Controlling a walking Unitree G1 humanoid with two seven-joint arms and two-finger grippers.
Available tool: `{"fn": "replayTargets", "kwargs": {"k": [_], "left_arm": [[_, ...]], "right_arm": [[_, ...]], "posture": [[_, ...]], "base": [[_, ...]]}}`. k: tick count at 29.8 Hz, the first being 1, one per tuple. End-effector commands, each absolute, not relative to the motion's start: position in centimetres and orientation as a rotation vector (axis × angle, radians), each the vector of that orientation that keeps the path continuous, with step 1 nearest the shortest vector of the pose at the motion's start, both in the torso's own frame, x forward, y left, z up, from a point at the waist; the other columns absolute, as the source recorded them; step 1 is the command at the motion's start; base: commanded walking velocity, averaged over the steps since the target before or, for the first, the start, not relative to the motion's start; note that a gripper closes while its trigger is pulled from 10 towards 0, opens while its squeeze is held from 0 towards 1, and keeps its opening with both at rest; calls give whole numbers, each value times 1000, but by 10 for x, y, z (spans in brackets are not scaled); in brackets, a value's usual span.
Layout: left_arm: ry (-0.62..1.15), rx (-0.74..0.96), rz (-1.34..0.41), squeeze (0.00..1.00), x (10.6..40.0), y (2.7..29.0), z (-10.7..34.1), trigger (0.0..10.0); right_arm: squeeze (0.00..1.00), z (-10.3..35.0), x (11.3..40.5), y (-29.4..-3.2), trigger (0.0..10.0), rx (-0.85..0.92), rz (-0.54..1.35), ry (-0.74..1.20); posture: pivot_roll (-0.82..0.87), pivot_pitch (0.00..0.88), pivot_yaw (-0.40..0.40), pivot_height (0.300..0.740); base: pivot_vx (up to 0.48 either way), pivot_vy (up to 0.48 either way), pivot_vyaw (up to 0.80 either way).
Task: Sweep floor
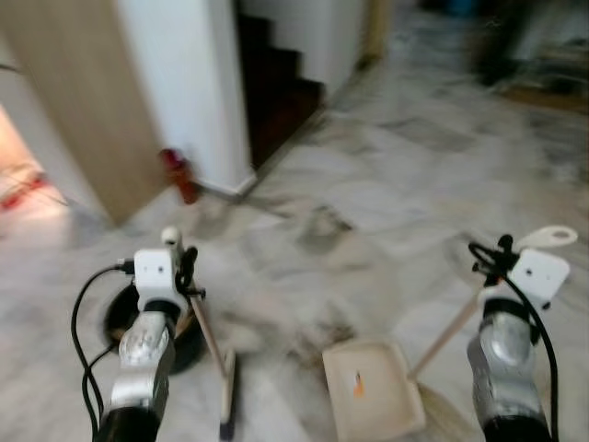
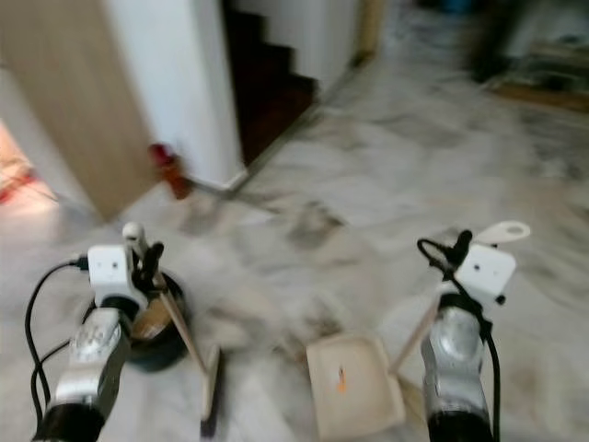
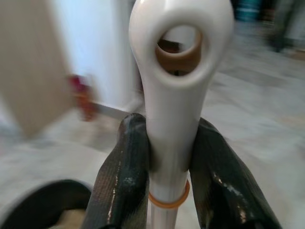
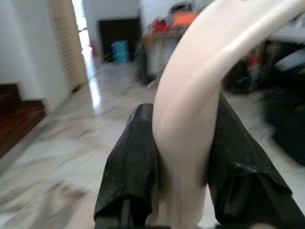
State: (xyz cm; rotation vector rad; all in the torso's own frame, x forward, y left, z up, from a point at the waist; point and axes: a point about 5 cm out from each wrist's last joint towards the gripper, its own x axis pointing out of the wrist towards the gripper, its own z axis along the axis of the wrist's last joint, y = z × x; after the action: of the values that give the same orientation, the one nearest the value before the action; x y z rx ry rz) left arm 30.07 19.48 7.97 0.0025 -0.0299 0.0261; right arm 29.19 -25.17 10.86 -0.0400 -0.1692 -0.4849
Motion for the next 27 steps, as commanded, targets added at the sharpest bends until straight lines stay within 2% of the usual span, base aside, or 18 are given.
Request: {"fn": "replayTargets", "kwargs": {"k": [1, 7, 14, 16, 19, 27], "left_arm": [[-84, 19, 39, 0, 301, 198, 90, 10000], [-71, -25, 87, 0, 285, 200, 81, 10000], [-58, -86, 118, 0, 275, 196, 77, 10000], [-63, -131, 89, 0, 279, 191, 80, 10000], [-96, -106, 22, 0, 286, 181, 93, 10000], [-76, -41, 83, 0, 279, 198, 86, 10000]], "right_arm": [[0, 117, 295, -247, 10000, -41, -459, -202], [0, 112, 288, -244, 10000, -54, -437, -172], [0, 111, 283, -244, 10000, -80, -407, -147], [0, 112, 284, -245, 10000, -78, -406, -143], [0, 110, 288, -241, 10000, -76, -392, -121], [0, 112, 289, -235, 10000, -43, -395, -118]], "posture": [[-70, 0, 10, 740], [-68, 0, -24, 740], [-52, 0, -49, 740], [-46, 0, -58, 740], [-53, 0, -51, 740], [-71, 0, -26, 740]], "base": [[0, 0, -800], [0, 0, -800], [0, 0, 0], [0, 0, 0], [0, 0, 0], [33, 0, 0]]}}
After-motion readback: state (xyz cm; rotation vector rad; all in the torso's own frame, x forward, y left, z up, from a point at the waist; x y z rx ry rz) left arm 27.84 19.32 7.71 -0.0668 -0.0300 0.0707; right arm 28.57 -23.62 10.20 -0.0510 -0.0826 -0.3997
